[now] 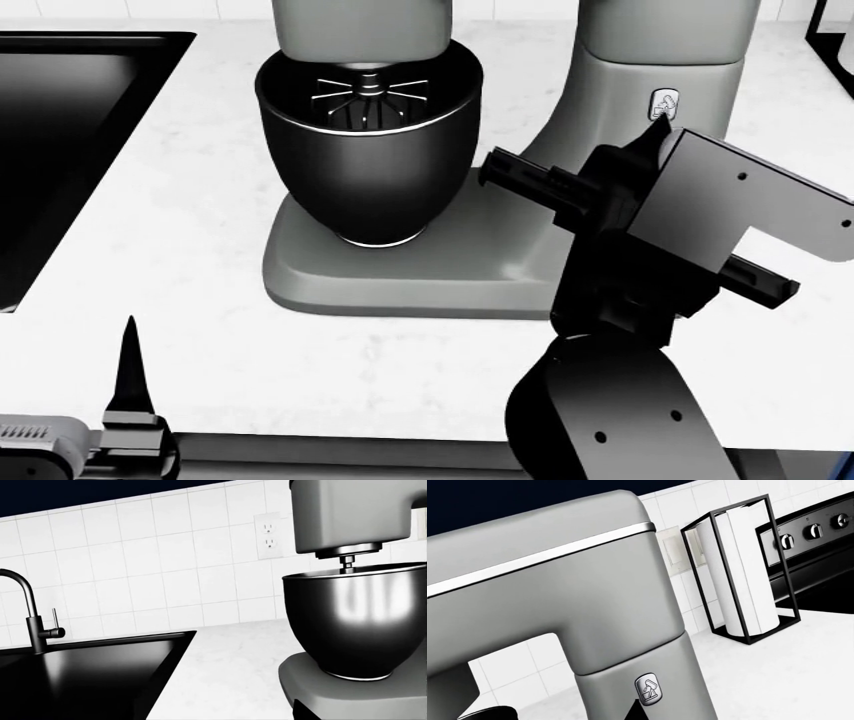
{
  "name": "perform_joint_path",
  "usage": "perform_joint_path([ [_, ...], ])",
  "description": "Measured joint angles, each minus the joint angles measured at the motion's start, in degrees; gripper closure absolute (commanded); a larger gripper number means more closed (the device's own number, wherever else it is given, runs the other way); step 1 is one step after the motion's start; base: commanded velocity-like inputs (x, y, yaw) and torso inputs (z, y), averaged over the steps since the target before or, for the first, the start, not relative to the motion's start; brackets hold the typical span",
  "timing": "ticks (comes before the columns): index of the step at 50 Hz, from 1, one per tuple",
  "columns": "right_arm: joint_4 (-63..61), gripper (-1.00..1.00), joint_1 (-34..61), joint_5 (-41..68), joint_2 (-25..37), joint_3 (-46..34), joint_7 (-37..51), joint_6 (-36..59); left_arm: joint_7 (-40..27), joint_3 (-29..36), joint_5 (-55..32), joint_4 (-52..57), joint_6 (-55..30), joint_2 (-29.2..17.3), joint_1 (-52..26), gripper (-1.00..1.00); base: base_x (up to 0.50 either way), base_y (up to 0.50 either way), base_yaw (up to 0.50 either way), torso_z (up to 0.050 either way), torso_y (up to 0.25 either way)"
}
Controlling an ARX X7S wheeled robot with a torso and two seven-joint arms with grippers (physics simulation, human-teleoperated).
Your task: Open the stand mixer head.
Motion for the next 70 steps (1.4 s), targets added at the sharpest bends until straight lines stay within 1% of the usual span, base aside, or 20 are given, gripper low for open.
perform_joint_path([
  [16,4.22,1.00,2.15,-1.18,-0.41,-1.80,1.39,-2.63,-0.71,0.41,-0.24,1.50,-0.54,-0.41,0.81,-1.00,0.00,0.00,0.00,0.000,0.000],
  [45,11.24,1.00,5.28,-2.22,-0.50,-4.36,3.39,-7.17,-1.33,0.96,-0.61,0.01,0.26,-1.11,-0.39,-1.00,0.00,0.00,0.00,0.000,0.000],
  [70,16.40,1.00,6.72,-2.57,0.13,-6.10,3.95,-10.41,-2.57,1.76,-0.58,2.36,-1.05,-1.63,0.50,-1.00,0.00,0.00,0.00,0.000,0.000],
])
